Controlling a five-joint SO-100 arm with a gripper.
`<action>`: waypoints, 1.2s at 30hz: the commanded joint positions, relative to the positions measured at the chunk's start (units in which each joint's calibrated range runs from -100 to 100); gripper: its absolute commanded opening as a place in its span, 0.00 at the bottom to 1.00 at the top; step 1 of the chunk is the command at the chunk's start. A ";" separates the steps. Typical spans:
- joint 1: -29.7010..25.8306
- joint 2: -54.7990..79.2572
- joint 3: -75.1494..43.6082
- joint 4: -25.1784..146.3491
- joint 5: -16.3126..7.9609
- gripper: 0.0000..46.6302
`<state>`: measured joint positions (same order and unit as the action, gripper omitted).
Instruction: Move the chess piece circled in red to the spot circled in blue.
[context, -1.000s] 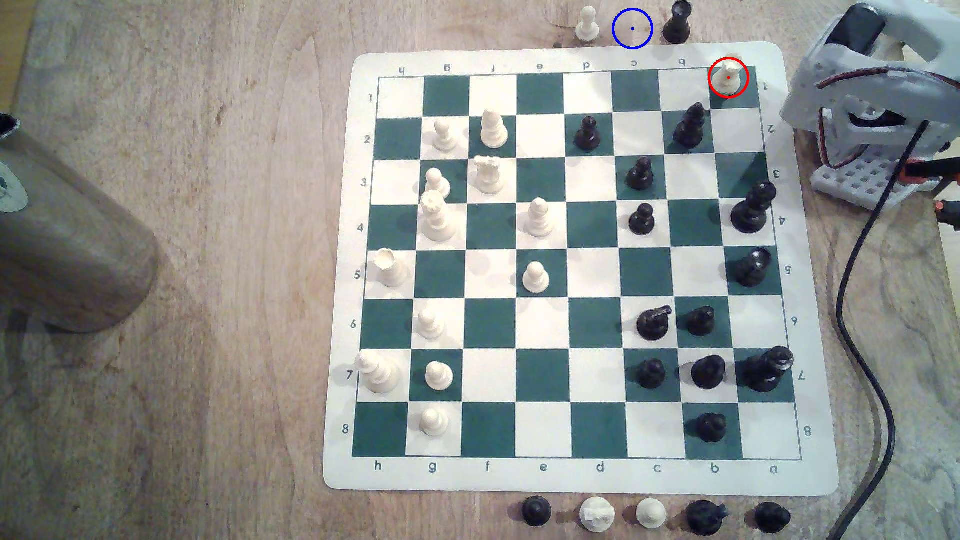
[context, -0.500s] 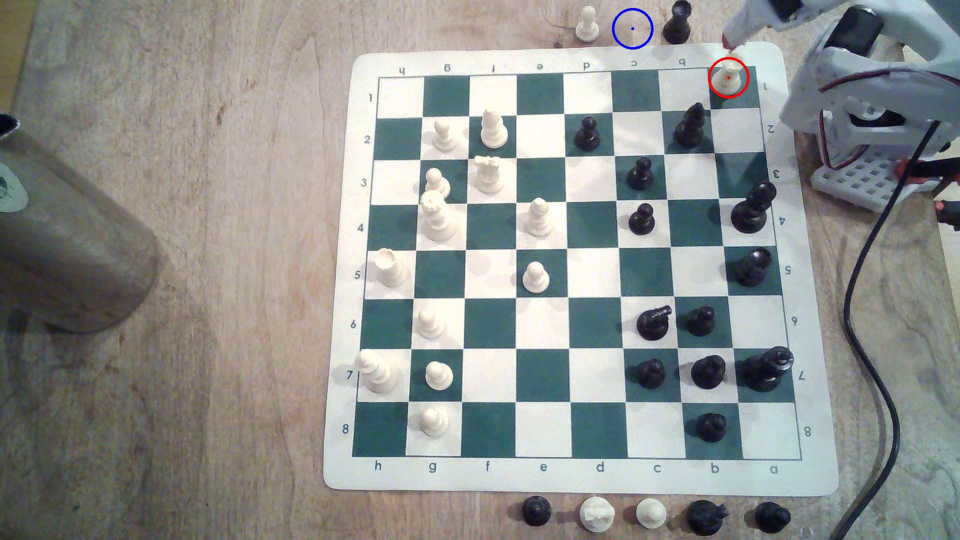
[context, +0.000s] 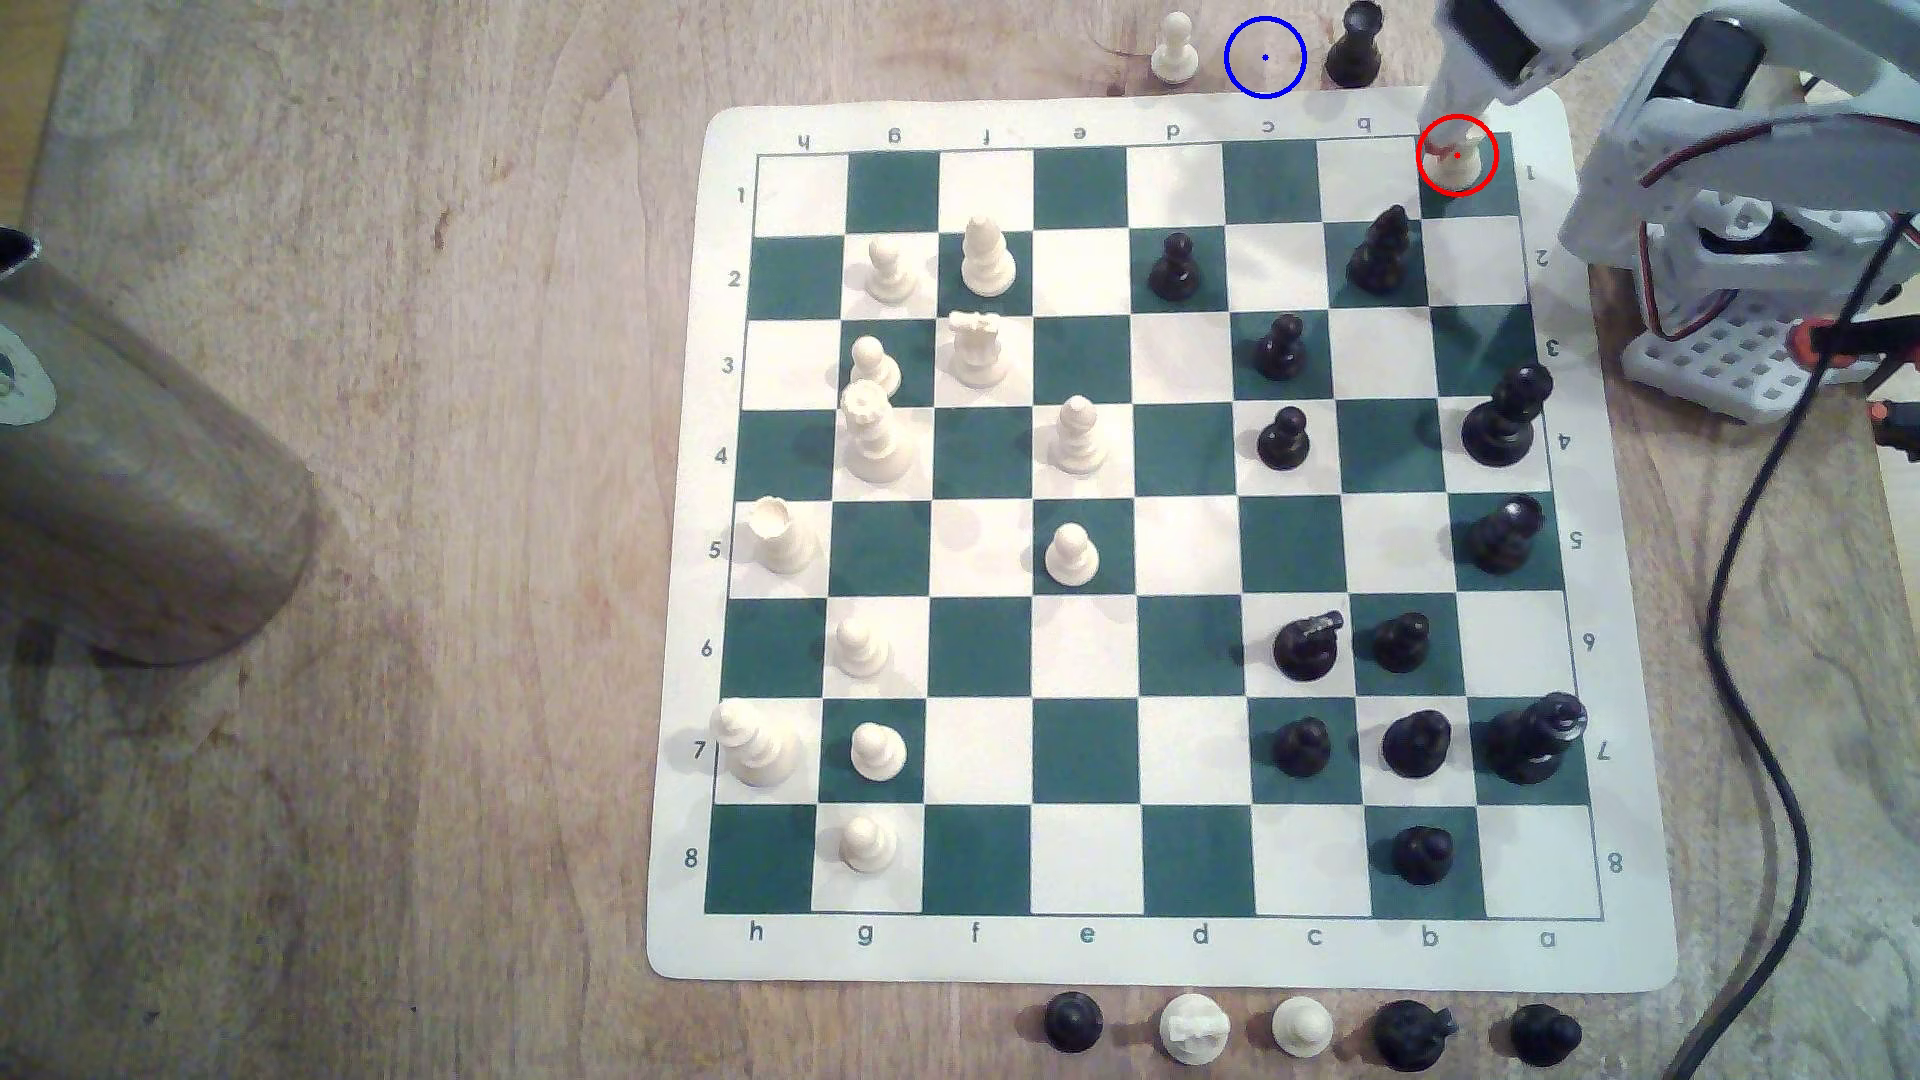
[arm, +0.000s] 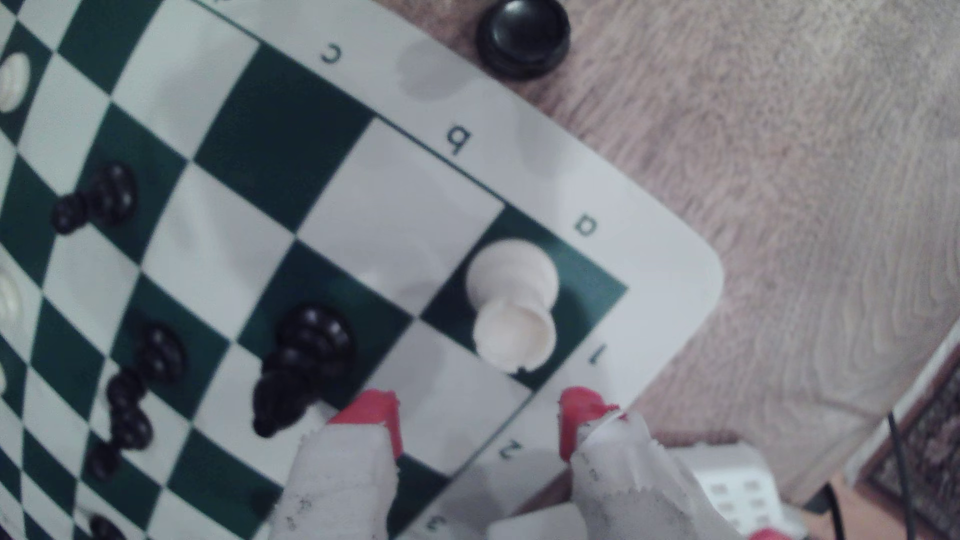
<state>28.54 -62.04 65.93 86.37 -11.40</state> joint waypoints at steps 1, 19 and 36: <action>1.53 0.24 -0.11 -1.61 0.78 0.36; 3.80 4.74 3.34 -8.98 2.30 0.32; 3.65 7.97 5.06 -12.99 2.74 0.29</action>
<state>32.30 -53.92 71.80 73.39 -8.33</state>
